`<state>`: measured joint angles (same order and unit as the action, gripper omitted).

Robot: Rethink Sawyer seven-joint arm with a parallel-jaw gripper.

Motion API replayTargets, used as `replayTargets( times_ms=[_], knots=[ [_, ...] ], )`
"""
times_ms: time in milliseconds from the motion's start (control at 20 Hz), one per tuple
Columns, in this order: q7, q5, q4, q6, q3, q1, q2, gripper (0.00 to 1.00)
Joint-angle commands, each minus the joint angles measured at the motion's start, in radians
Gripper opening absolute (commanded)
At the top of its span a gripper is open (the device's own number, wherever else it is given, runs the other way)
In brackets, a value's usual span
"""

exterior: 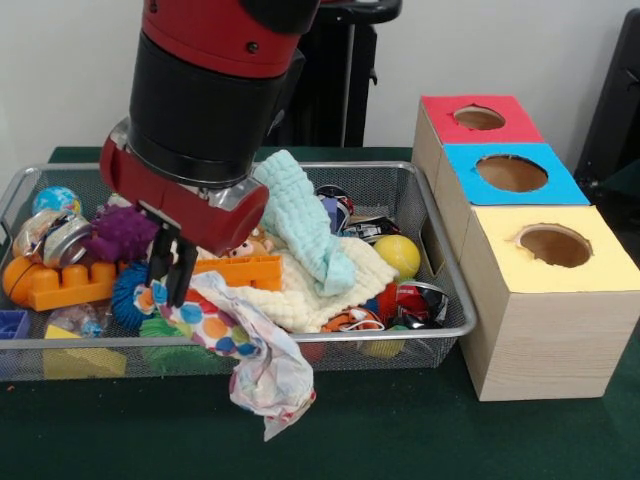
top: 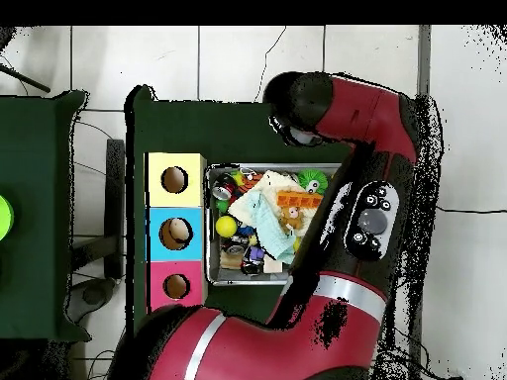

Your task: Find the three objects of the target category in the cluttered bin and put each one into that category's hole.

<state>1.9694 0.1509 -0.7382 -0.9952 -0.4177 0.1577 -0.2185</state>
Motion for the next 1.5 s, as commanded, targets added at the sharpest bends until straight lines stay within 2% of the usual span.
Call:
replayTargets(
  times_ms=[50,300,550,650,800,1150,1500],
  knots=[
    [-0.108,0.027,-0.172,0.086,0.195,0.066,-0.121,0.0],
    [-0.08,-0.002,-0.181,0.075,0.196,0.053,-0.148,0.0],
    [0.002,-0.012,0.039,-0.175,0.139,-0.002,-0.088,0.0],
    [0.071,-0.005,0.128,-0.242,0.111,-0.023,-0.048,0.0],
    [0.161,0.016,0.224,-0.303,0.082,-0.039,-0.003,0.0],
    [0.3,0.052,0.444,-0.469,-0.017,-0.069,0.106,0.0],
    [0.382,0.132,0.616,-0.555,-0.148,-0.075,0.198,0.0]
  ],
)
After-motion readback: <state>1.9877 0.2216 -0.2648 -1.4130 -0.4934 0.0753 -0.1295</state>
